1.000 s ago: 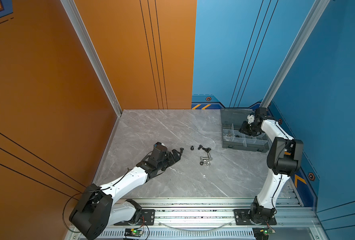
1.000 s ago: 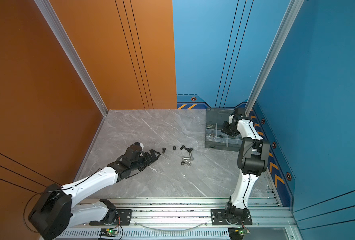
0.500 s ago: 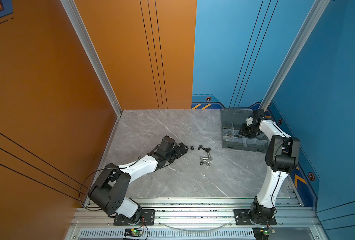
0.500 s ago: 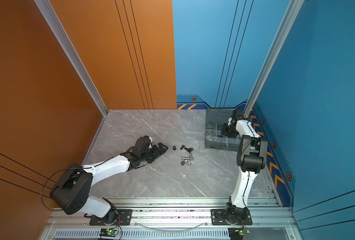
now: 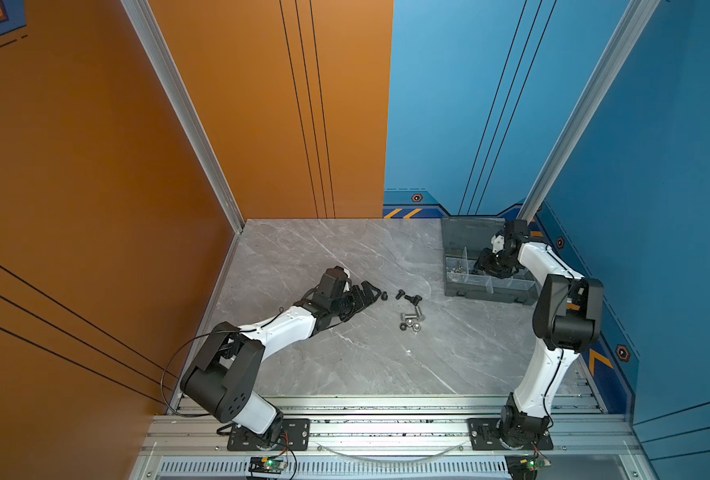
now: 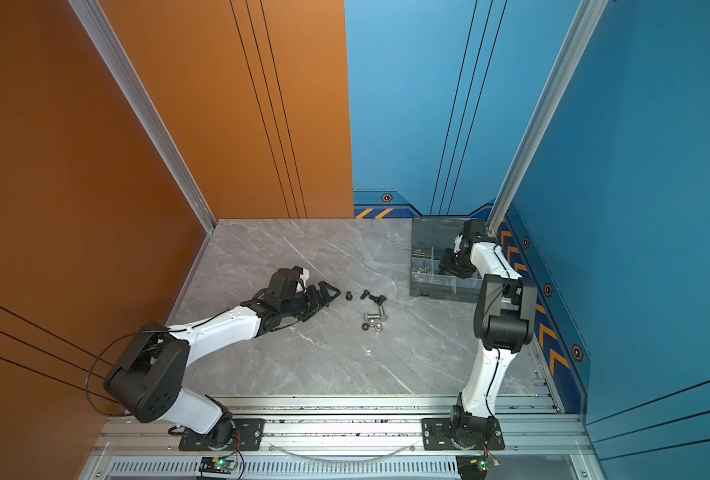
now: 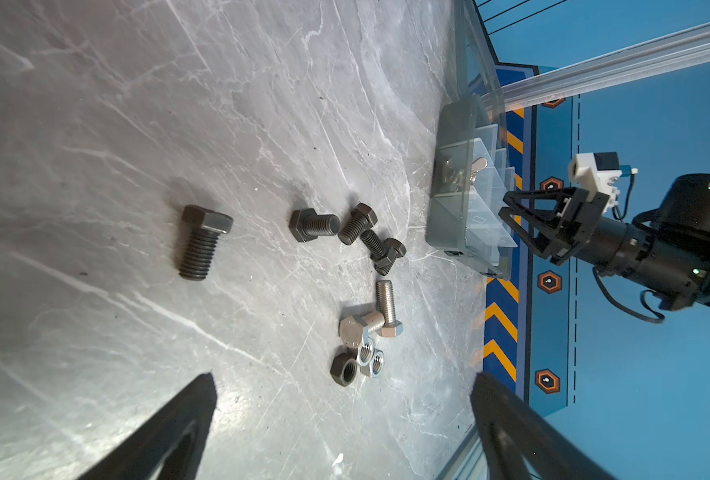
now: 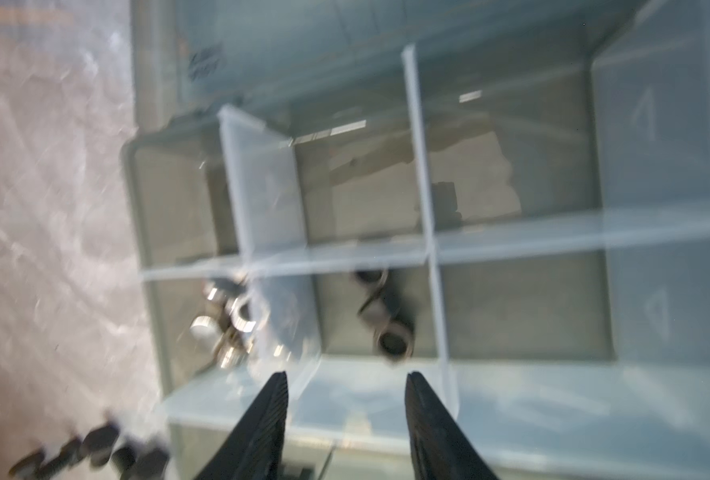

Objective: Sort the screws and nuts into containers
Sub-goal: 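Move the right gripper back over the parts pile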

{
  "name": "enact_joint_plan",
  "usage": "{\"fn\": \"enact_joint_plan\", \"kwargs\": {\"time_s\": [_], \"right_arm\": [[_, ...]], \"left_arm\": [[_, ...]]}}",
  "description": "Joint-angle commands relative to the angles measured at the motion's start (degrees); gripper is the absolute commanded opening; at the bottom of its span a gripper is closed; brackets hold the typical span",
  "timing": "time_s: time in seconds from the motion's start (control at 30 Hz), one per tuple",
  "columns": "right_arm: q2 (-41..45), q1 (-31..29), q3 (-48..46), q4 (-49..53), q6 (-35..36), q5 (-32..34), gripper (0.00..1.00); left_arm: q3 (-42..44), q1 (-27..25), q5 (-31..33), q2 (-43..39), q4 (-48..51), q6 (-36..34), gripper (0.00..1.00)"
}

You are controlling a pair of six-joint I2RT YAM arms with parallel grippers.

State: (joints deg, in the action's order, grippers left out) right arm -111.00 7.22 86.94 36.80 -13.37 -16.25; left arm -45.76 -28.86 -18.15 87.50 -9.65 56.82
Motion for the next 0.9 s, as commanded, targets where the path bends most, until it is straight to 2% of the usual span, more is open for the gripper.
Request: {"fn": "enact_joint_plan", "kwargs": {"time_s": [0.0,0.2,0.4,0.67,0.87], "right_arm": [[8.57,-5.73,-4.54,-1.05,-0.14,-0.71,0.5],[18.16,-19.6,-16.77,-4.04,-7.59,3.71,0.51],[22.31,-30.94,-25.05,-7.21,-16.6,9.93,0.52],[20.5,-40.77,-27.01,-7.83,-23.66,14.33,0.52],[18.03,-44.56,-26.51,-8.16,-31.1,18.54,0.52]], "left_arm": [[1.0,2.06,-3.65,-2.1,1.38,-3.3,0.98],[1.44,5.06,-5.2,-4.87,6.04,-7.14,0.98],[3.24,6.02,-7.08,-5.19,4.04,-6.73,0.98],[6.26,5.22,-6.41,-6.09,1.5,-4.9,0.98],[6.98,5.0,-5.5,-7.61,2.01,-4.57,0.98]]}}
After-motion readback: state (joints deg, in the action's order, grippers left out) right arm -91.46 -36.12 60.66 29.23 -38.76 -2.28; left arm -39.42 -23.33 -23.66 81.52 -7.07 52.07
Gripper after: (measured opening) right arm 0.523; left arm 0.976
